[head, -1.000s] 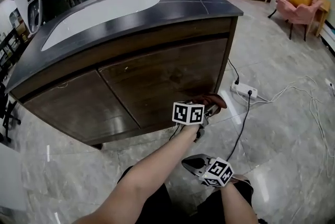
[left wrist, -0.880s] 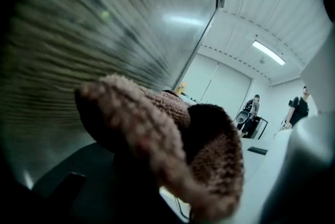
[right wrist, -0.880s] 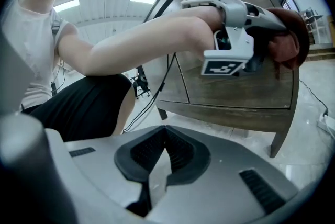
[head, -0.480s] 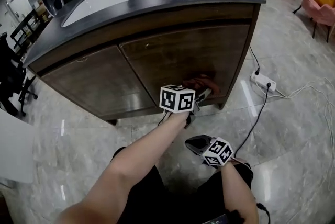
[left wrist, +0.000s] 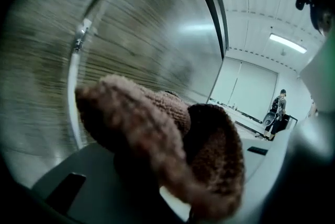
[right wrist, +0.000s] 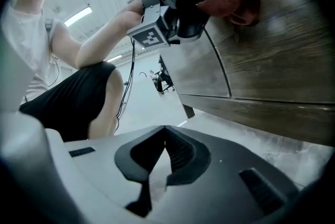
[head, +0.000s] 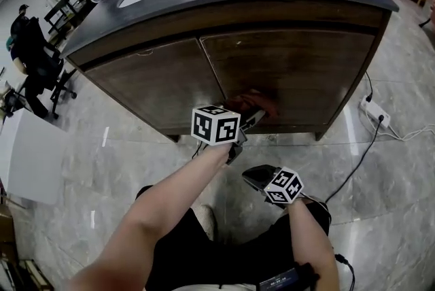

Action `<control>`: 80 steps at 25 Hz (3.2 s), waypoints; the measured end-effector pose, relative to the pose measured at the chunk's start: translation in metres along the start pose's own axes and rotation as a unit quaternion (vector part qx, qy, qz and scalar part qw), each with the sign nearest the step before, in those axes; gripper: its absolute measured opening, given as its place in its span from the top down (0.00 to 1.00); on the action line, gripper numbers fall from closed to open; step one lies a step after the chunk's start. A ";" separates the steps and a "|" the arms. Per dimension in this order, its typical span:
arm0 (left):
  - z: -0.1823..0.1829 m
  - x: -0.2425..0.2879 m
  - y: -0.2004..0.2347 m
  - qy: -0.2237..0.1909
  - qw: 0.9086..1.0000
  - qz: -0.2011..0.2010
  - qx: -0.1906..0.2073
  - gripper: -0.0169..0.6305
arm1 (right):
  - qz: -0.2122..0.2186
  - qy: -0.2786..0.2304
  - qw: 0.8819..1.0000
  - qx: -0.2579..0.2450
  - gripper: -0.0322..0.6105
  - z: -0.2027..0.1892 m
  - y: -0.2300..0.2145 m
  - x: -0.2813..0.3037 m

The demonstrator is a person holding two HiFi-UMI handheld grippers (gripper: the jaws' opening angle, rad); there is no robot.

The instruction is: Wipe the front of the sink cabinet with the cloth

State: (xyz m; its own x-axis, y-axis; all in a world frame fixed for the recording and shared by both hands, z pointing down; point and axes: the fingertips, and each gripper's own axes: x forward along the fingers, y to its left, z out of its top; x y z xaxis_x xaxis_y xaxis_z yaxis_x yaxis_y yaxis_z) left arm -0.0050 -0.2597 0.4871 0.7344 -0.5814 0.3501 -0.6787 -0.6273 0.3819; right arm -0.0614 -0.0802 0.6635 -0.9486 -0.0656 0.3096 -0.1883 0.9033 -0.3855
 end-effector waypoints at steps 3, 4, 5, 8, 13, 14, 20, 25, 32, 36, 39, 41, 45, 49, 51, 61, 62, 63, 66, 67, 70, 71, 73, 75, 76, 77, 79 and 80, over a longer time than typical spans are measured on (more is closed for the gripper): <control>0.004 -0.035 0.026 -0.012 0.999 0.036 -0.009 0.79 | 0.025 0.004 1.000 -0.001 0.93 0.004 0.003 0.025; 0.005 -0.045 0.034 -0.013 0.999 0.048 -0.007 0.79 | 0.033 0.004 0.999 0.000 0.93 0.005 0.004 0.033; 0.006 -0.055 0.041 -0.012 0.998 0.061 0.001 0.79 | 0.041 0.006 0.999 -0.001 0.93 0.005 0.005 0.040; 0.004 -0.079 0.054 0.007 0.993 0.095 0.063 0.79 | 0.064 0.015 0.998 -0.003 0.93 0.005 0.010 0.057; 0.014 -0.093 0.058 0.006 0.988 0.114 0.104 0.79 | 0.078 0.021 0.997 -0.001 0.93 0.005 0.015 0.069; 0.018 -0.092 0.056 0.001 0.989 0.114 0.099 0.79 | 0.078 0.020 0.997 0.000 0.93 0.005 0.016 0.069; 0.049 -0.065 0.021 -0.027 0.994 0.080 0.070 0.79 | 0.058 0.031 0.998 -0.004 0.93 -0.002 0.011 0.050; 0.056 -0.037 0.001 -0.023 0.995 0.061 0.073 0.79 | 0.026 0.016 1.000 -0.003 0.93 0.003 0.000 0.024; 0.056 -0.003 -0.033 -0.015 0.999 0.039 0.030 0.79 | -0.008 -0.002 1.000 0.005 0.93 0.003 0.000 -0.008; 0.049 0.018 -0.044 0.004 0.998 0.019 0.061 0.79 | -0.012 -0.017 1.000 -0.004 0.93 0.009 0.000 -0.021; 0.050 0.033 -0.052 -0.005 0.999 0.008 0.041 0.79 | -0.022 -0.023 0.999 0.000 0.93 0.009 -0.002 -0.028; 0.052 0.044 -0.069 -0.013 0.999 -0.018 0.026 0.79 | -0.026 -0.025 0.999 0.001 0.93 0.008 0.001 -0.032; 0.058 0.072 -0.107 -0.019 0.997 -0.061 0.033 0.79 | -0.039 -0.029 0.999 0.000 0.93 0.006 0.003 -0.049; 0.053 0.107 -0.129 -0.008 0.995 -0.092 0.025 0.79 | -0.071 -0.036 0.997 0.008 0.93 0.001 0.000 -0.078; 0.055 0.125 -0.139 -0.009 0.994 -0.107 0.021 0.79 | -0.089 -0.040 0.995 0.012 0.93 -0.001 -0.002 -0.093; 0.057 0.185 -0.213 -0.023 0.977 -0.204 0.052 0.79 | -0.168 -0.086 0.981 0.040 0.93 -0.002 -0.011 -0.146; 0.062 0.183 -0.216 -0.037 0.977 -0.201 0.063 0.79 | -0.176 -0.094 0.979 0.045 0.93 -0.002 -0.014 -0.152; 0.068 0.178 -0.216 -0.051 0.977 -0.193 0.073 0.79 | -0.181 -0.100 0.977 0.050 0.93 -0.002 -0.018 -0.156; 0.084 0.159 -0.209 -0.079 0.978 -0.185 0.054 0.79 | -0.185 -0.113 0.974 0.062 0.93 -0.001 -0.028 -0.161; 0.088 0.152 -0.205 -0.082 0.978 -0.190 0.030 0.79 | -0.182 -0.115 0.974 0.065 0.93 0.000 -0.031 -0.160; 0.095 0.126 -0.184 -0.086 0.977 -0.191 -0.033 0.79 | -0.164 -0.110 0.978 0.068 0.93 -0.002 -0.032 -0.145; 0.099 0.116 -0.175 -0.092 0.978 -0.184 -0.042 0.79 | -0.156 -0.105 0.980 0.067 0.93 -0.003 -0.032 -0.138; 0.109 0.094 -0.159 -0.109 0.979 -0.166 -0.049 0.79 | -0.138 -0.094 0.984 0.064 0.93 -0.005 -0.031 -0.125; 0.117 0.072 -0.143 -0.126 0.980 -0.147 -0.050 0.79 | -0.121 -0.082 0.987 0.062 0.93 -0.009 -0.032 -0.113; 0.119 0.062 -0.137 -0.131 0.980 -0.139 -0.048 0.79 | -0.114 -0.075 0.989 0.062 0.93 -0.012 -0.032 -0.108; 0.120 0.053 -0.130 -0.134 0.981 -0.131 -0.045 0.79 | -0.109 -0.067 0.990 0.062 0.93 -0.016 -0.033 -0.103; 0.119 0.035 -0.117 -0.135 0.983 -0.116 -0.040 0.79 | -0.100 -0.054 0.992 0.063 0.93 -0.023 -0.034 -0.095; 0.119 0.026 -0.109 -0.135 0.984 -0.110 -0.040 0.79 | -0.095 -0.049 0.992 0.063 0.93 -0.025 -0.035 -0.091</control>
State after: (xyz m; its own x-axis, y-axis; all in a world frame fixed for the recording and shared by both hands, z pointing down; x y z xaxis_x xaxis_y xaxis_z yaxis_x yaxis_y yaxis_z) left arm 0.0875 -0.2677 0.3529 0.8287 -0.5595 0.0162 -0.4935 -0.7167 0.4927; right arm 0.0375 -0.0950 0.6706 -0.9116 -0.2768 0.3040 -0.3915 0.8102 -0.4363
